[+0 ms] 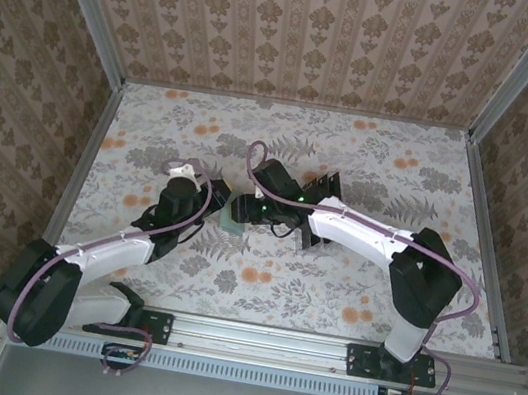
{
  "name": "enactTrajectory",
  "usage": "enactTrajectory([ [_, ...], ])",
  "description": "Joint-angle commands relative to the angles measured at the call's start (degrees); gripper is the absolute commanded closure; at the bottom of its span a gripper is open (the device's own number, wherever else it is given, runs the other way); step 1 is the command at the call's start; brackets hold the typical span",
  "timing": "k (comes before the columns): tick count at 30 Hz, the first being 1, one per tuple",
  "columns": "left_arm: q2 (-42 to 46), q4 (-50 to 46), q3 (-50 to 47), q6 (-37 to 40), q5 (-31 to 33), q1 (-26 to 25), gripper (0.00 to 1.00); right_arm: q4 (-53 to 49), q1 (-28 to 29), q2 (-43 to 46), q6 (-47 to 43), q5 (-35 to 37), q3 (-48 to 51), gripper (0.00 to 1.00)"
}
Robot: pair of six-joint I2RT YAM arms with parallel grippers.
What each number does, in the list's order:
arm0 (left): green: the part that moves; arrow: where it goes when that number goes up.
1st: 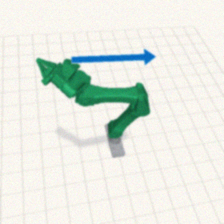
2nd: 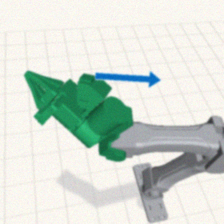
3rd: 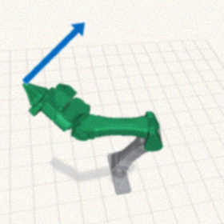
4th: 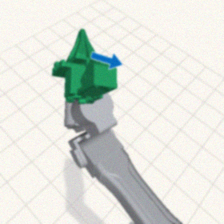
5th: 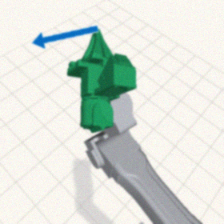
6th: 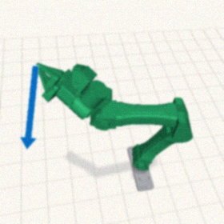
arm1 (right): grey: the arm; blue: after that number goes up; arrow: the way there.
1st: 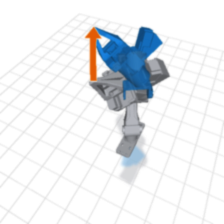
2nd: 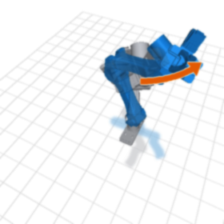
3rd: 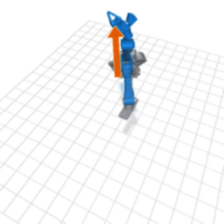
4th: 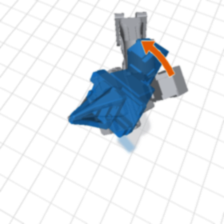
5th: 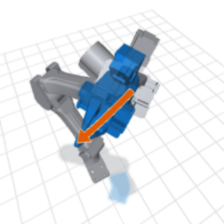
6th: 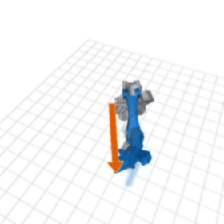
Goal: Put the credit cards into the card holder
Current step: Open the button on the card holder.
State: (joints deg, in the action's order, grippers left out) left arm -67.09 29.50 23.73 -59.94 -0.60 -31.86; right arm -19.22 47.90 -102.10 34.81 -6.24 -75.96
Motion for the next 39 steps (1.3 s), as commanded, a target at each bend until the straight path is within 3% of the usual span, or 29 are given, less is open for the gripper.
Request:
enactTrajectory([
  [1,1.1,0.5,-0.2,1.1,0.7,-0.2,1.00,1.5,0.5,-1.2,0.8,1.2,-2.2,0.49],
  [6,0.8,0.7,-0.2,1.1,0.8,-0.3,1.00,1.7,0.6,-2.0,0.8,1.6,-2.7,0.52],
  [16,1.3,0.9,-0.4,1.0,1.0,-0.5,1.00,-0.7,0.4,-2.5,-0.6,6.3,-2.5,1.00],
  [29,2.5,0.5,-1.1,1.1,1.6,-0.5,1.00,-0.7,-2.6,1.2,0.5,8.1,3.4,1.00],
  [36,2.4,-0.7,-0.9,2.5,1.1,-0.5,1.00,1.5,-2.8,2.5,-0.7,5.4,3.6,1.00],
  [37,2.4,-1.5,-0.8,2.9,1.3,-0.5,0.93,1.9,-2.7,2.9,-0.9,4.6,3.6,1.00],
  [39,2.3,-2.7,-0.9,3.6,1.6,-0.5,0.59,2.5,-2.7,3.1,-1.3,3.2,3.3,1.00],
])
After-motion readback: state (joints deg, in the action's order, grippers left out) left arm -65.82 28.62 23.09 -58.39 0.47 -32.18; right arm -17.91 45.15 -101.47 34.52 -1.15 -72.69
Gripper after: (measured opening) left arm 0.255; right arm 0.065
